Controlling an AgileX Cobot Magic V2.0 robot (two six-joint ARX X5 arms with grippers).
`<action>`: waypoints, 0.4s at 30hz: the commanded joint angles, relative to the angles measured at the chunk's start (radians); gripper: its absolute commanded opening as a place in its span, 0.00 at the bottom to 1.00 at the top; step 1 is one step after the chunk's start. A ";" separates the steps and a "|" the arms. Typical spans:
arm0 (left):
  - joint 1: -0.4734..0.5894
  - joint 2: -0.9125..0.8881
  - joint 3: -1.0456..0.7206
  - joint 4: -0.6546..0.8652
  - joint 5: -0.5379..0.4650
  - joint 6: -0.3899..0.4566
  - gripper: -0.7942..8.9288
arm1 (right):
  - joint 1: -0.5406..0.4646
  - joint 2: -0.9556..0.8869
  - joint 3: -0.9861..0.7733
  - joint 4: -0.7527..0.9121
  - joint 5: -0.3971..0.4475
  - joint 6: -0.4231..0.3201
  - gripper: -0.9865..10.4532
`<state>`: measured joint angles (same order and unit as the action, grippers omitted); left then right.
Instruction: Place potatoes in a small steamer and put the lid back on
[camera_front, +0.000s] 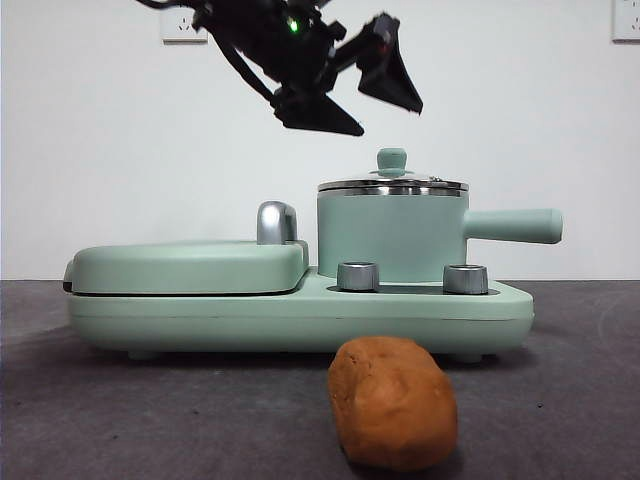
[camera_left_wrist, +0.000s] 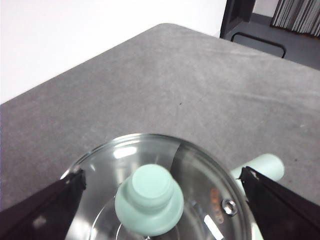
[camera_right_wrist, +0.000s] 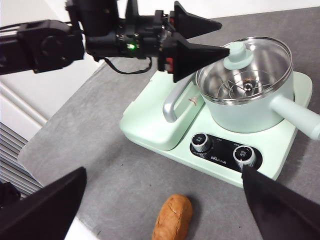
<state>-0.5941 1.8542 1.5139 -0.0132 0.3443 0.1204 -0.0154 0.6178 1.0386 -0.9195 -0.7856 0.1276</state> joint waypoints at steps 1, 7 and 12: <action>-0.010 0.040 0.028 0.013 -0.005 0.026 0.58 | 0.001 0.006 0.020 -0.003 -0.002 0.002 0.52; -0.009 0.066 0.028 0.034 -0.005 0.035 0.58 | 0.001 0.006 0.020 -0.009 0.000 0.002 0.52; -0.009 0.079 0.028 0.047 -0.005 0.036 0.58 | 0.001 0.006 0.020 -0.035 0.000 -0.005 0.52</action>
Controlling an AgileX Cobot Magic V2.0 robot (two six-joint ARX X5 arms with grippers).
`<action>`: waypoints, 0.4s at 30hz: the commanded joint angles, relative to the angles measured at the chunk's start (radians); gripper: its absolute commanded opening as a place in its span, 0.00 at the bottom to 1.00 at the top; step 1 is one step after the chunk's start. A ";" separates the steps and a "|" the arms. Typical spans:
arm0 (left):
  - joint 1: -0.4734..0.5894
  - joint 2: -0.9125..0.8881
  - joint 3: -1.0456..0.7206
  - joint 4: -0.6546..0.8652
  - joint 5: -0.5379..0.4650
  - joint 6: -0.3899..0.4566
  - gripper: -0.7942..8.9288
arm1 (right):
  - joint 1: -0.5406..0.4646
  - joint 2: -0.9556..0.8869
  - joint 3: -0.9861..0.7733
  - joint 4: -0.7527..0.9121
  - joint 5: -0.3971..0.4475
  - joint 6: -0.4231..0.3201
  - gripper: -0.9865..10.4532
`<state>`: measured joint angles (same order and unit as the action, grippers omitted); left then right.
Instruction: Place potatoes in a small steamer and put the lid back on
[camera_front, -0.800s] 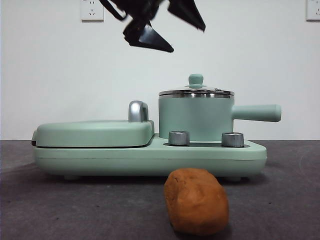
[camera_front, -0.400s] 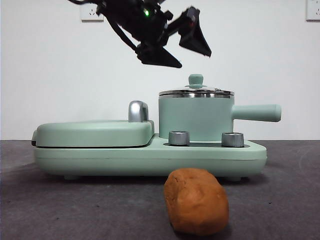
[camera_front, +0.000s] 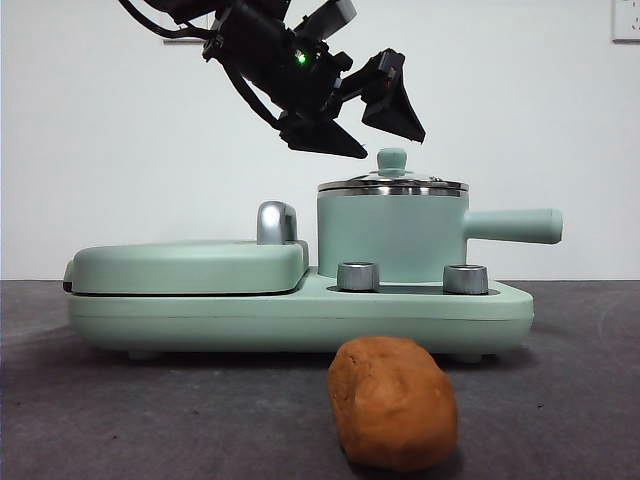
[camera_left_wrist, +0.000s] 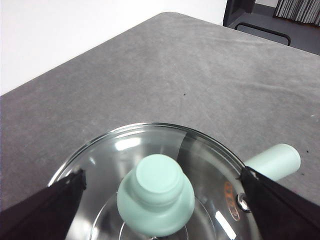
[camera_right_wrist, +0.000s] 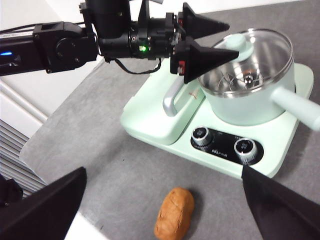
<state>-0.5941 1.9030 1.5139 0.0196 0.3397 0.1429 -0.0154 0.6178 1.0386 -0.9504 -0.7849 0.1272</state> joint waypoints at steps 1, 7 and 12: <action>-0.009 0.034 0.028 0.020 0.000 0.013 0.58 | 0.001 0.006 0.020 -0.010 0.000 -0.005 0.52; -0.009 0.043 0.028 0.036 0.000 0.014 0.52 | 0.001 0.006 0.020 -0.024 0.004 -0.009 0.52; -0.009 0.047 0.028 0.045 0.000 0.013 0.48 | 0.001 0.006 0.020 -0.024 0.004 -0.008 0.52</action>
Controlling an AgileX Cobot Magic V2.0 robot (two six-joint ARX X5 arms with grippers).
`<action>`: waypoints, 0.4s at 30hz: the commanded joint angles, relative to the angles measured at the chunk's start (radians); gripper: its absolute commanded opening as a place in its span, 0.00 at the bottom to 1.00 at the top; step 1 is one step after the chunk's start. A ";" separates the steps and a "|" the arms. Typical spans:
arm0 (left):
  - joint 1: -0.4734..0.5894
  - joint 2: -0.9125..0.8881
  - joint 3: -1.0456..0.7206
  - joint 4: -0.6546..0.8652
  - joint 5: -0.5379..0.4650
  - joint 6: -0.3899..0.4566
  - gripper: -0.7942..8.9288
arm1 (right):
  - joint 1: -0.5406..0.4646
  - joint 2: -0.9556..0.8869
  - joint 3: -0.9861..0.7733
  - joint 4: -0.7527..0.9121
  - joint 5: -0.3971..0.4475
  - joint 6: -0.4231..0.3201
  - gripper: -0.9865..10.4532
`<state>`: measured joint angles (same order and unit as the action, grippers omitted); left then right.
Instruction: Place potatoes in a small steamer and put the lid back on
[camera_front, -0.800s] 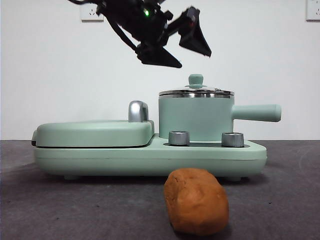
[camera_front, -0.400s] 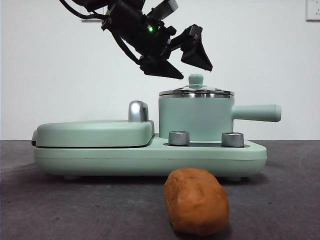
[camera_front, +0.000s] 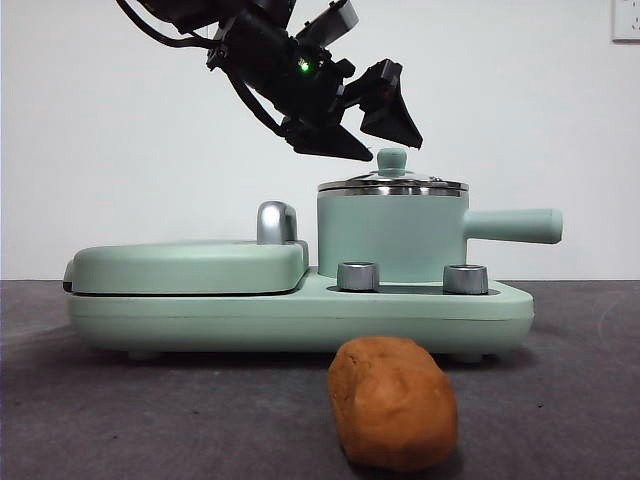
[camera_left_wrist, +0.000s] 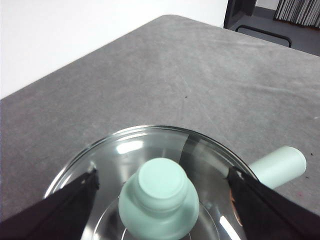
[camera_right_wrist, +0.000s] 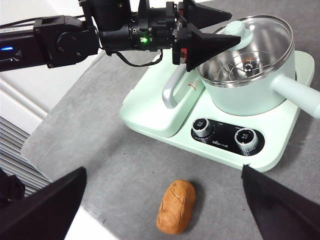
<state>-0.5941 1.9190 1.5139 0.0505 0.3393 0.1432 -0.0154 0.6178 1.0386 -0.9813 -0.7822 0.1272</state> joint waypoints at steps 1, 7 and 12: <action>-0.009 0.031 0.028 0.016 0.000 0.013 0.48 | 0.001 0.006 0.020 0.006 0.001 -0.008 0.52; -0.012 0.032 0.028 0.031 0.000 0.014 0.43 | 0.001 0.006 0.020 0.006 0.001 -0.008 0.52; -0.014 0.038 0.028 0.032 0.000 0.014 0.43 | 0.001 0.006 0.020 0.006 0.000 -0.008 0.52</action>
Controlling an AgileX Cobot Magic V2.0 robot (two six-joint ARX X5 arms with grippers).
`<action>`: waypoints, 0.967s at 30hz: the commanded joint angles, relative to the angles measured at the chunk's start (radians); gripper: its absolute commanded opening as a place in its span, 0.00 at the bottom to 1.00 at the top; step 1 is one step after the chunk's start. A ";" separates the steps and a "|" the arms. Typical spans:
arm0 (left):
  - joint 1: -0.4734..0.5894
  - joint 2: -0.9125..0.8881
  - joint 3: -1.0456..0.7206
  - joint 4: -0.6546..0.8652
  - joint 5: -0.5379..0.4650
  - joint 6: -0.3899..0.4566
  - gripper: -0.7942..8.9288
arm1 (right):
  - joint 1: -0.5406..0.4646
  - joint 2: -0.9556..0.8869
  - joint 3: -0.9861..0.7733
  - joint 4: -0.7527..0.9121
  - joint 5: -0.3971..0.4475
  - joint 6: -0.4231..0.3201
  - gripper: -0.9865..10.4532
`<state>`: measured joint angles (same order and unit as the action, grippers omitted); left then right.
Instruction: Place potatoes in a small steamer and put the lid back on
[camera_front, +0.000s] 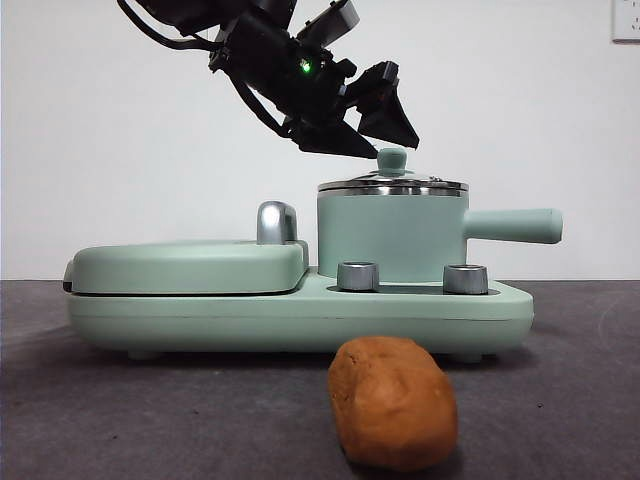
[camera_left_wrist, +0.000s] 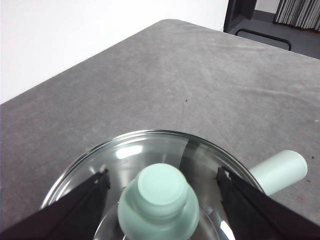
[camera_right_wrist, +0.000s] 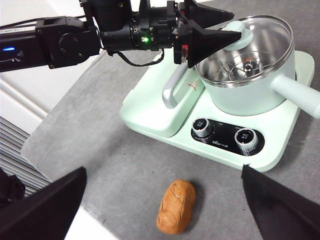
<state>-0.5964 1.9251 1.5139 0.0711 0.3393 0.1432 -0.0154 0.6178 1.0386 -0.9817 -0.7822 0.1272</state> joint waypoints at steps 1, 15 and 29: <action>-0.012 0.036 0.028 0.012 0.000 0.014 0.43 | 0.001 0.006 0.020 0.006 0.000 -0.008 0.52; -0.012 0.064 0.028 0.058 0.000 0.013 0.23 | 0.001 0.006 0.020 0.007 0.001 -0.008 0.52; -0.012 0.035 0.037 0.056 0.000 -0.014 0.14 | 0.001 0.006 0.020 0.006 0.000 -0.003 0.52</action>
<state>-0.5999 1.9659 1.5177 0.1158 0.3382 0.1429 -0.0147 0.6178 1.0386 -0.9817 -0.7822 0.1272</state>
